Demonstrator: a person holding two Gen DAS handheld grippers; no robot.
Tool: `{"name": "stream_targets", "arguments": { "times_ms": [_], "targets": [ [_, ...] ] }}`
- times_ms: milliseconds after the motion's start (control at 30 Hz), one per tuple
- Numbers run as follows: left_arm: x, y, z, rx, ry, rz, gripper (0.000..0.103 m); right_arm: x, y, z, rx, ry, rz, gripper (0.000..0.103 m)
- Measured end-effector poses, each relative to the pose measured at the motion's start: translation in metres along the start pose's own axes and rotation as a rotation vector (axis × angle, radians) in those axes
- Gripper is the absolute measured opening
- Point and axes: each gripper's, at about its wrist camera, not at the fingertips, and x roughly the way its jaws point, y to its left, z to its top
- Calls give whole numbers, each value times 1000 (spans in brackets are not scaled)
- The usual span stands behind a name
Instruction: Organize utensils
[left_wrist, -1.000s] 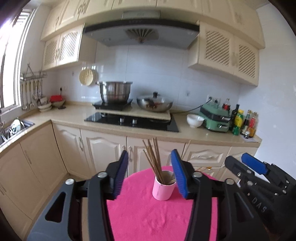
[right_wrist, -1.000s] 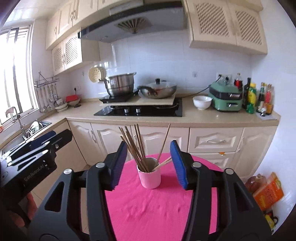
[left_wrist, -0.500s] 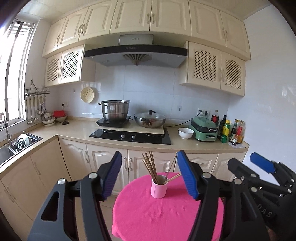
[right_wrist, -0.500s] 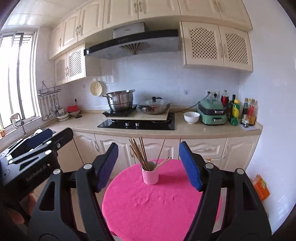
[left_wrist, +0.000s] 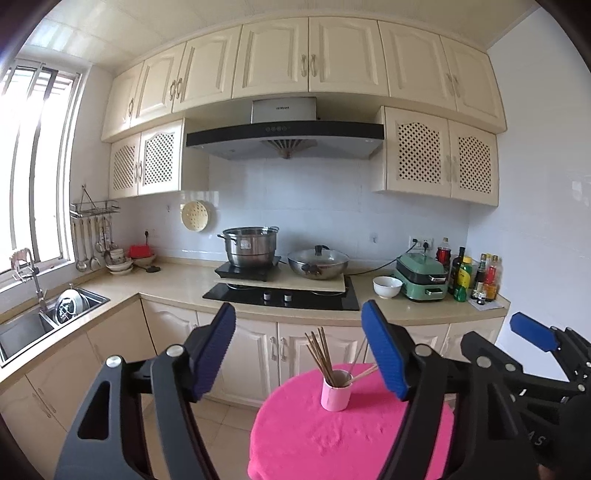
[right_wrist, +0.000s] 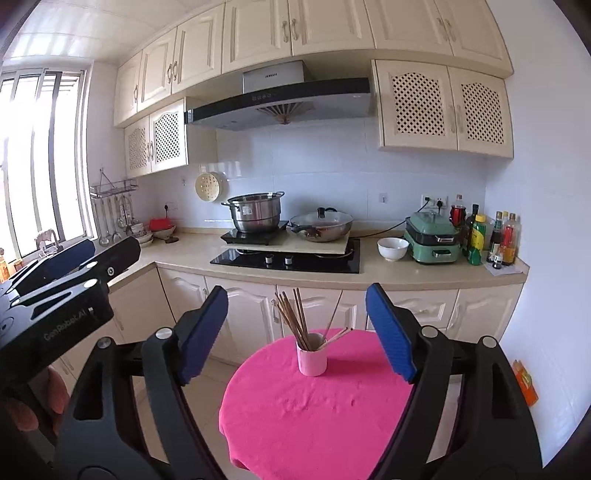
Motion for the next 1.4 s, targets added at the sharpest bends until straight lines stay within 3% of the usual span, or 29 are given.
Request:
{"name": "stream_targets", "arguments": {
  "times_ms": [1400],
  "targets": [
    [6,-8,-1,23,51,0,73,3,-3,-2,11,36,14,83]
  ]
}}
